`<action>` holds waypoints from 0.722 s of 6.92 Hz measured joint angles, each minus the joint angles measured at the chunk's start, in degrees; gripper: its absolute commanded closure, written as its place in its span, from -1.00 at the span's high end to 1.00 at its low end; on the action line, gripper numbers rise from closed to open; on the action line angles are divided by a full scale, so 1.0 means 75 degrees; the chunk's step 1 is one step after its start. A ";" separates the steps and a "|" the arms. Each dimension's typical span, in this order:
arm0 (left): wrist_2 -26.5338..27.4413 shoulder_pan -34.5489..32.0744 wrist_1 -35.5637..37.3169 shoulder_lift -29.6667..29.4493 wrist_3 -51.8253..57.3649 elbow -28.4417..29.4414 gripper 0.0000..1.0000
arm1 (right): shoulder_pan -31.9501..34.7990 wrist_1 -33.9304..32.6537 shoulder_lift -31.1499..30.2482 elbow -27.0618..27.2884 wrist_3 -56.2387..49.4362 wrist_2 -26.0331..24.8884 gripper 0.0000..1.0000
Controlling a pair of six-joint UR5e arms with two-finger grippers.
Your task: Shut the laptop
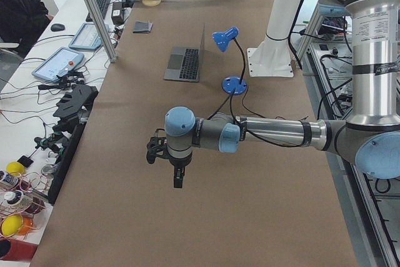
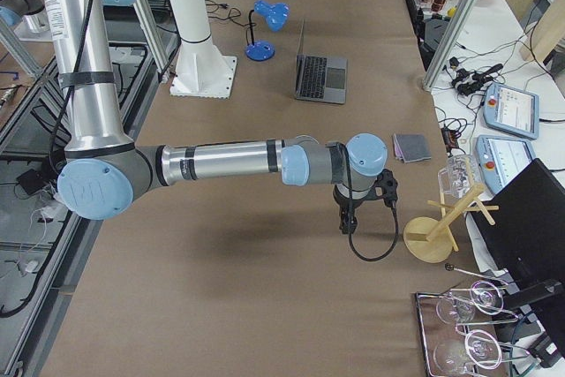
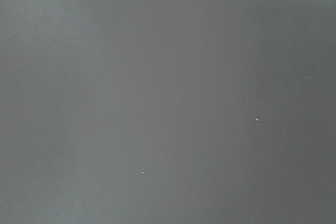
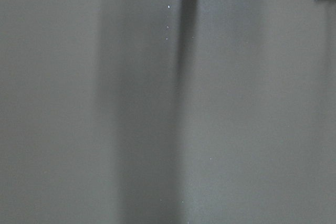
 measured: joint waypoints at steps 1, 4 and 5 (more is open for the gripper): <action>-0.0016 0.0008 -0.0022 -0.0180 -0.0017 0.0098 0.96 | -0.0003 -0.0002 0.0000 0.0008 0.0020 0.0031 1.00; -0.0021 0.0039 -0.0026 -0.1141 -0.0198 0.0358 0.96 | -0.0308 0.0002 0.0451 0.0018 0.0559 0.0247 1.00; -0.0154 0.0193 -0.0055 -0.1511 -0.0598 0.0354 0.96 | -0.0535 0.0002 0.0735 0.0021 0.0697 0.0380 1.00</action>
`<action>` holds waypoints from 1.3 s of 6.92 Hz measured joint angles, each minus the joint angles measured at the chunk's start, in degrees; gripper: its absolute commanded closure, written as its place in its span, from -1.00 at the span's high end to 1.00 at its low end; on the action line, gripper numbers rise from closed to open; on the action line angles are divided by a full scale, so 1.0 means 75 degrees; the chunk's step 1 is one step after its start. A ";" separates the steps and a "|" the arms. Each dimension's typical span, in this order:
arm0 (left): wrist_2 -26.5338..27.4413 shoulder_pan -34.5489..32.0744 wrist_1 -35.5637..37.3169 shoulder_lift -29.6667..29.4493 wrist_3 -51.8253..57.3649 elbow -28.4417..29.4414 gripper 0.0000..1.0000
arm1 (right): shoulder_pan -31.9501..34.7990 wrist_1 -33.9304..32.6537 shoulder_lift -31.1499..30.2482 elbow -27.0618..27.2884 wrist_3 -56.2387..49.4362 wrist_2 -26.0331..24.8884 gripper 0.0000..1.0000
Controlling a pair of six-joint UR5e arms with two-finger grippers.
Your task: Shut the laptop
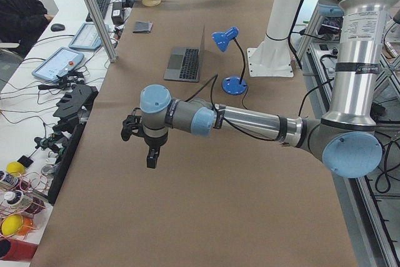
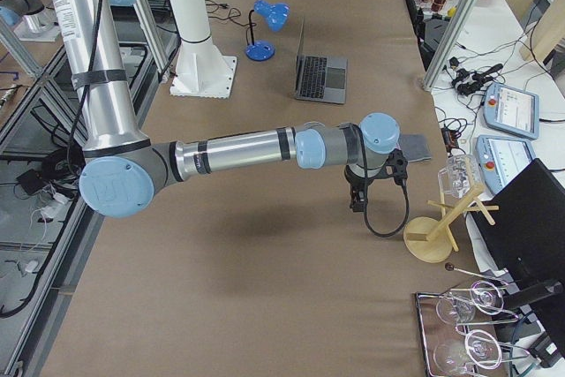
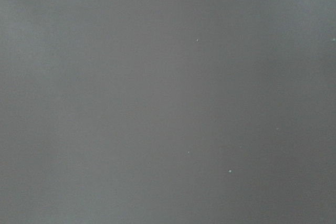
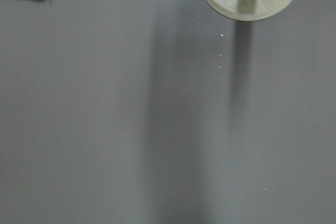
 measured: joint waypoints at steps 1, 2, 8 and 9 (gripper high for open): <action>-0.0284 0.0500 -0.0196 -0.0340 -0.0713 -0.0036 0.94 | -0.0276 0.0000 0.0314 0.0024 0.0372 0.0273 0.98; -0.0503 0.1258 -0.0603 -0.0695 -0.1810 -0.0053 0.73 | -0.0609 0.0002 0.0600 0.0126 0.1062 0.0482 0.83; -0.1080 0.3693 -0.1972 -0.1570 -0.5960 -0.0547 -1.00 | -0.3412 0.0014 -0.0259 0.3482 0.5807 0.0594 -1.00; -0.1278 0.3720 -0.1963 -0.1562 -0.5979 -0.0609 -1.00 | -0.3943 0.0131 -0.0358 0.3965 0.6499 0.0517 -1.00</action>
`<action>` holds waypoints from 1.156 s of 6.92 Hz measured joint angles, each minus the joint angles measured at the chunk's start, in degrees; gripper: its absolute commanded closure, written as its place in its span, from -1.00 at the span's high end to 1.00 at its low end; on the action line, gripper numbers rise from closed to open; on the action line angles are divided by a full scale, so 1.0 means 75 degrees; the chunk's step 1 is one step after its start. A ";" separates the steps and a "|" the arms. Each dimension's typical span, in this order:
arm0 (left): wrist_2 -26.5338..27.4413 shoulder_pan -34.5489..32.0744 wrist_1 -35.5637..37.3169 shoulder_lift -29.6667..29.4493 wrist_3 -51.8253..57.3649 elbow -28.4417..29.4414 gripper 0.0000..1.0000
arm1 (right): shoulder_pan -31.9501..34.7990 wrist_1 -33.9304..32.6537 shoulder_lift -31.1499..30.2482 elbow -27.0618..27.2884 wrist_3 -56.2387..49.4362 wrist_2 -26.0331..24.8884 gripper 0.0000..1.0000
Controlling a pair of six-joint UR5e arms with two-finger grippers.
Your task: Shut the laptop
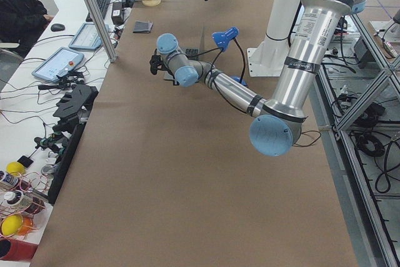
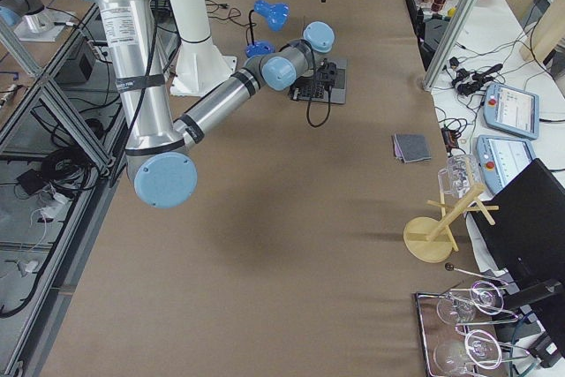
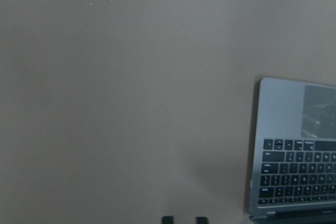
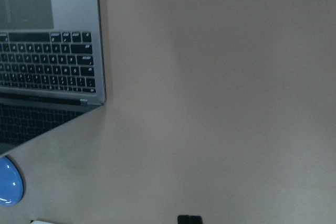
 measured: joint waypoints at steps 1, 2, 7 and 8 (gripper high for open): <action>-0.0140 0.0083 0.0003 -0.0003 -0.0020 -0.0045 -1.00 | -0.0497 0.0445 -0.0066 0.0211 0.0623 -0.0131 -1.00; -0.0197 0.0305 0.0002 -0.0017 -0.0274 -0.0147 -1.00 | -0.0985 0.1120 -0.0123 0.0279 0.1344 -0.0303 -1.00; -0.0174 0.1577 -0.0079 -0.0404 -0.2542 -0.0692 -1.00 | -0.2900 0.2266 0.0751 0.0047 0.3320 -0.1910 -1.00; -0.0156 0.1741 -0.0093 -0.0468 -0.2720 -0.0711 -1.00 | -0.3109 0.2270 0.1062 -0.0076 0.3481 -0.2129 -1.00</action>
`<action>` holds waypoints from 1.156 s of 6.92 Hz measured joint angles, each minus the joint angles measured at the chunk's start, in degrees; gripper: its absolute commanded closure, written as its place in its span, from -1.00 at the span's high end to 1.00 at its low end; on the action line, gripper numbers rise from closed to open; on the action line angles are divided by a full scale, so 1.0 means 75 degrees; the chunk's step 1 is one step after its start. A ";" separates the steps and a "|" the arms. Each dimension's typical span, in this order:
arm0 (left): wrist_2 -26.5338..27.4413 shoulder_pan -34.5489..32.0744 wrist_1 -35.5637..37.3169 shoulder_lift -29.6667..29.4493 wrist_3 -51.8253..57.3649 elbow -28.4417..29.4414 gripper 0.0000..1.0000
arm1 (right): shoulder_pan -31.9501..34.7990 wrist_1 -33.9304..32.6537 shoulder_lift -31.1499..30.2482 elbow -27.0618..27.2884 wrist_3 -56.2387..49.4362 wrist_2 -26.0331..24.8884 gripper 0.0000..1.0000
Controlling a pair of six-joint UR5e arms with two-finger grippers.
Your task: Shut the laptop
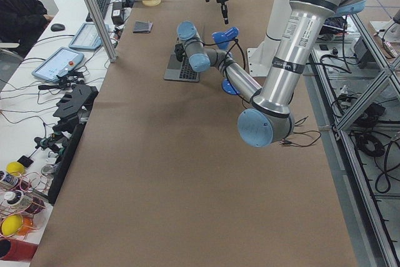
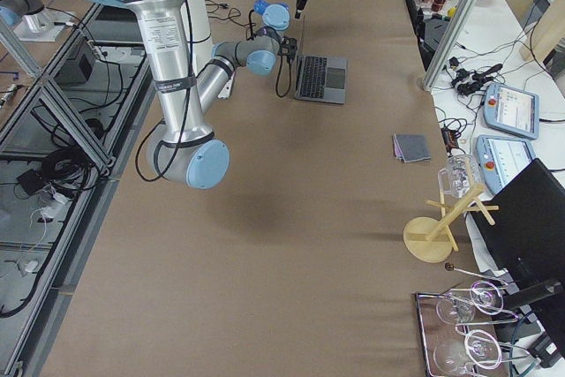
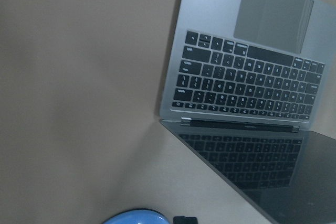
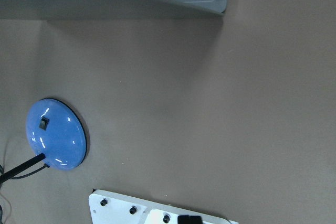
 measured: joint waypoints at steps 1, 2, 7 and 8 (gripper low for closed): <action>0.0010 0.0127 -0.0005 -0.0025 -0.0075 -0.0010 -1.00 | -0.0093 0.0001 0.0227 -0.0105 0.0067 -0.0120 -1.00; 0.0037 0.0278 -0.0010 -0.0087 -0.0225 -0.0003 -1.00 | -0.0128 -0.0001 0.0412 -0.0221 0.0086 -0.0253 -1.00; 0.0230 0.0526 -0.0019 -0.0479 -0.0641 0.0127 -1.00 | 0.0500 -0.0008 0.1234 -0.1058 0.0014 -0.0701 -1.00; 0.0307 0.0529 -0.0020 -0.0595 -0.0635 0.0229 -1.00 | 0.0625 -0.0003 0.1368 -0.1311 -0.0013 -0.0772 -1.00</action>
